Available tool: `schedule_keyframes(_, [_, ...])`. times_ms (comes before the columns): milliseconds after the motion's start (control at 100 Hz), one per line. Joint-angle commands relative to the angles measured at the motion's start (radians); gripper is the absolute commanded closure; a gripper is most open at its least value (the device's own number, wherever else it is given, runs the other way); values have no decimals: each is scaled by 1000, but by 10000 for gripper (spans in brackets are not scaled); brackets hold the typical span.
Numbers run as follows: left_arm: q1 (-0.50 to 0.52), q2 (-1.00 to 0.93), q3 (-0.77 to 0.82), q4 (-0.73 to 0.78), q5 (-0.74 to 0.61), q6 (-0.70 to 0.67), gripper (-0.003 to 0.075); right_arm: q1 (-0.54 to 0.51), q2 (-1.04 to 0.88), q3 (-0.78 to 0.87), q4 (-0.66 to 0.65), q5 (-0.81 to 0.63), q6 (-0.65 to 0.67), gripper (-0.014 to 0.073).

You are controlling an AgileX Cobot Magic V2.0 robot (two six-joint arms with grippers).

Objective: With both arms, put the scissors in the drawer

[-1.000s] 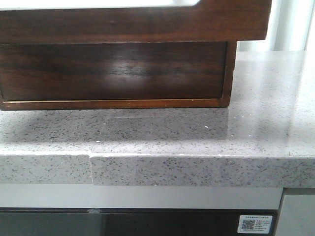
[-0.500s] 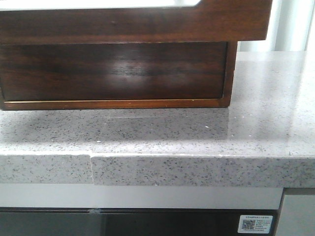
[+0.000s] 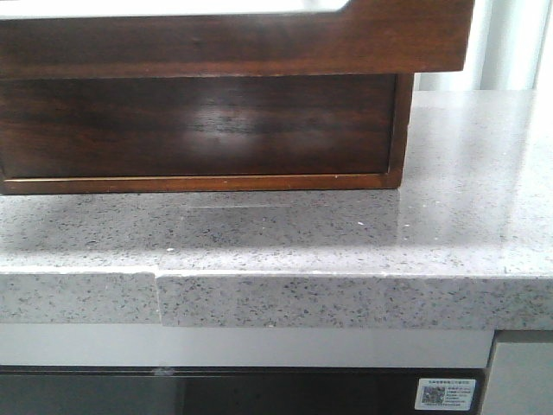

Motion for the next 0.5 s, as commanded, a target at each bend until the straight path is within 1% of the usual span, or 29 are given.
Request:
schedule_keyframes(0, [-9, -28, 6, -28, -33, -12, 739, -1, -100, 83, 14, -82, 4, 655])
schedule_keyframes(130, [-9, -28, 44, -28, -33, -12, 739, -1, -273, 223, 14, -71, 4, 655])
schedule_keyframes(210, [-9, -28, 66, -28, -39, -12, 739, 1, -238, 275, 17, -113, 4, 655])
schedule_keyframes(490, [-9, -28, 121, -28, -37, -12, 739, -1, -220, 340, 18, -90, 4, 655])
